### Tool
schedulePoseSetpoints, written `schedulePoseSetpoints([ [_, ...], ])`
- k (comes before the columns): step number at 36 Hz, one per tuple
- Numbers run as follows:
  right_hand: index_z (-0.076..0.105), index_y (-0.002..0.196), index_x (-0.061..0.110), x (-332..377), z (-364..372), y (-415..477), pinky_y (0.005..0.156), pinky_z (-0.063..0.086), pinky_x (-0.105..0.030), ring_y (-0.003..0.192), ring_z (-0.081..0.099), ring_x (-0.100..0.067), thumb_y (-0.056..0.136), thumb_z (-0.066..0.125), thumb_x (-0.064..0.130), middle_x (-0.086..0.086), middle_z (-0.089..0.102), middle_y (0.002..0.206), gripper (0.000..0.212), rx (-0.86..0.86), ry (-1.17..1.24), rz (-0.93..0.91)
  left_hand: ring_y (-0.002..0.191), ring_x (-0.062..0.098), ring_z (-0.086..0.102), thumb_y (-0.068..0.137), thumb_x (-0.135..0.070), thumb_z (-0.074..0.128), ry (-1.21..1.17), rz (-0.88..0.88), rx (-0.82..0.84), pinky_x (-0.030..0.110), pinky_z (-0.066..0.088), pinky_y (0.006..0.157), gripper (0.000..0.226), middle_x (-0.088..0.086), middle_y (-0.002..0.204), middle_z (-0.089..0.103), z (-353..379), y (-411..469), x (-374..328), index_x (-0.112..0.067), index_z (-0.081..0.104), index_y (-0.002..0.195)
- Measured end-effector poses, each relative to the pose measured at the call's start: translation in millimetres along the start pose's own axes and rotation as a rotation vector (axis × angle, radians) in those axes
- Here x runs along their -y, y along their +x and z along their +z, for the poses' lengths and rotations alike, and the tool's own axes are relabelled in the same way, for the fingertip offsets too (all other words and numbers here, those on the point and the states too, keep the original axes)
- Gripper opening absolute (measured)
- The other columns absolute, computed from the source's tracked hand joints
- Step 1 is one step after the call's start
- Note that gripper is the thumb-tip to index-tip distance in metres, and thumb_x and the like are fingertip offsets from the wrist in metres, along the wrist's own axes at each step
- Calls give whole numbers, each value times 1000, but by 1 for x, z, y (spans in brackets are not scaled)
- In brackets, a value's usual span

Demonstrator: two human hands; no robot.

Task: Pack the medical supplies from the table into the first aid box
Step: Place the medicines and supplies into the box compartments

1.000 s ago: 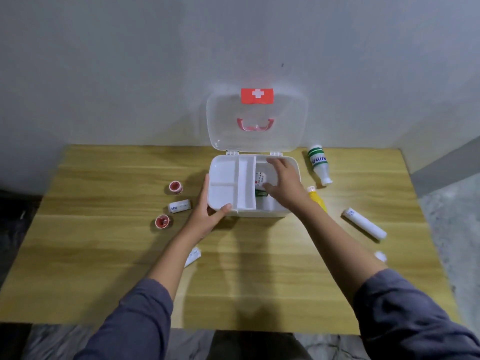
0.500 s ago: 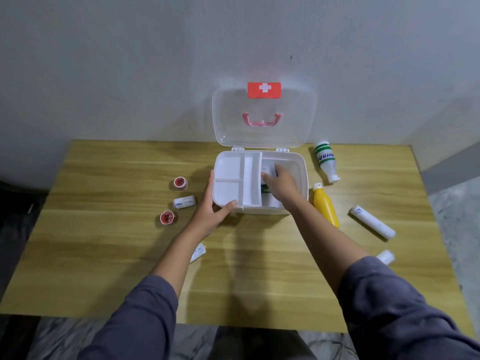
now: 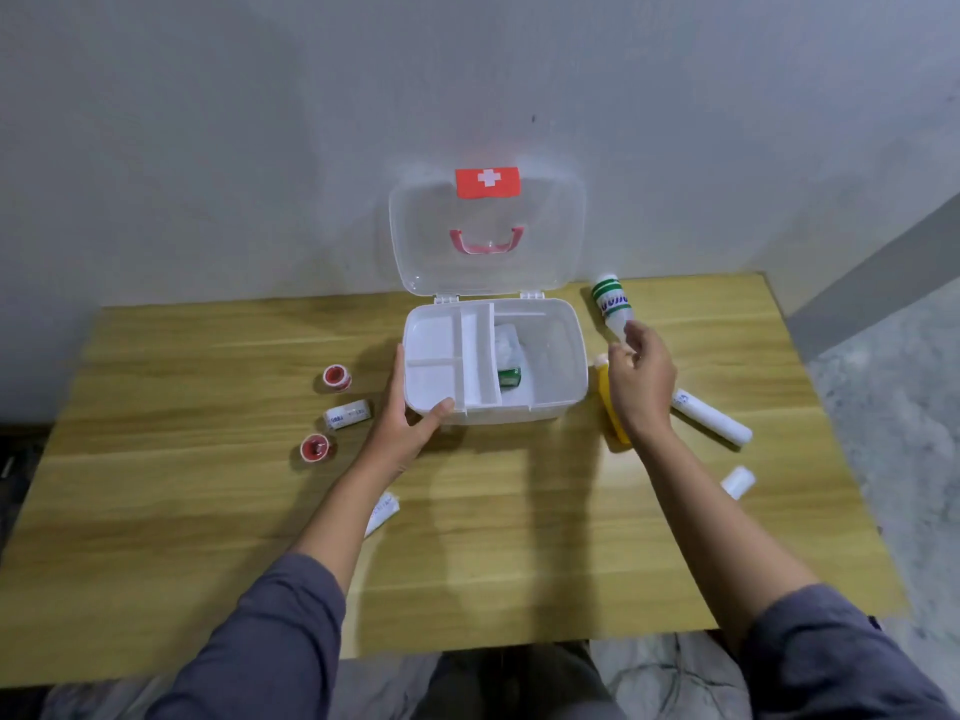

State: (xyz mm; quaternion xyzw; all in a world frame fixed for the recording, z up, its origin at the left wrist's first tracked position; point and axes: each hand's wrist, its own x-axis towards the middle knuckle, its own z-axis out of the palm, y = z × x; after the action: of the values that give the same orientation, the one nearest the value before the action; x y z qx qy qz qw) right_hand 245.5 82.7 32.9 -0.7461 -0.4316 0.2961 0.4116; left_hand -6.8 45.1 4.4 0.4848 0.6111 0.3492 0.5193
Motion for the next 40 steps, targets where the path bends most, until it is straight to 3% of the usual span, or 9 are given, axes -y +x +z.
schedulePoseSetpoints([
  [6,38,131,-1,-56,2,-1,98,36,-41,125,39,-37,86,58,21,-23,42,136,53,229,-399,110,139,4,18,86,-27,64,7,1,-1,23,20,108,90,-11,156,12,0,0,0,-36,-2,146],
  [11,40,126,0,-63,9,-7,93,38,-45,119,40,-38,87,58,18,-23,44,126,47,190,-490,59,140,7,17,86,-27,63,27,10,-1,25,21,108,90,-10,157,10,0,-1,0,-37,-4,146],
  [16,38,128,-1,-53,6,-12,96,32,-38,119,39,-38,86,57,9,-25,43,126,48,86,-266,26,133,0,17,88,-24,62,39,23,1,22,20,104,88,-10,156,10,1,-4,-5,-34,-4,146],
  [18,37,129,0,-42,2,-14,91,32,-28,118,40,-33,86,57,8,-22,43,127,48,35,-134,-33,133,0,17,88,-24,61,44,29,3,21,20,104,88,-10,156,9,1,-4,-6,-33,-4,146],
  [24,41,98,20,10,-10,-21,69,44,-23,79,48,-10,83,64,12,-4,48,97,29,-112,227,-193,142,11,14,87,-27,62,40,19,6,24,21,104,89,-8,157,8,0,-3,-4,-36,-5,146],
  [26,44,96,28,21,-9,-25,73,49,-32,84,52,-13,80,68,14,0,53,94,32,-59,278,-235,142,12,14,87,-28,63,41,14,9,25,22,104,90,-7,157,8,-1,-3,-3,-37,-4,146],
  [29,48,103,22,29,1,-32,78,50,-36,90,56,-20,78,70,18,-4,59,98,33,89,206,-288,142,11,15,86,-26,64,27,19,-1,24,22,105,90,-7,157,10,-1,-2,-3,-35,-2,146],
  [36,51,108,10,20,31,-46,72,36,-27,86,48,-14,82,67,18,4,52,96,32,294,-138,-267,142,11,15,86,-26,64,27,20,-2,25,21,107,90,-7,157,10,-1,-1,-2,-35,-2,146],
  [40,52,108,9,26,40,-45,69,42,-30,83,53,-19,85,63,18,-3,60,95,28,390,-187,-252,142,11,15,86,-28,64,34,12,-7,25,21,107,91,-7,157,11,-1,-1,-1,-36,-3,146],
])
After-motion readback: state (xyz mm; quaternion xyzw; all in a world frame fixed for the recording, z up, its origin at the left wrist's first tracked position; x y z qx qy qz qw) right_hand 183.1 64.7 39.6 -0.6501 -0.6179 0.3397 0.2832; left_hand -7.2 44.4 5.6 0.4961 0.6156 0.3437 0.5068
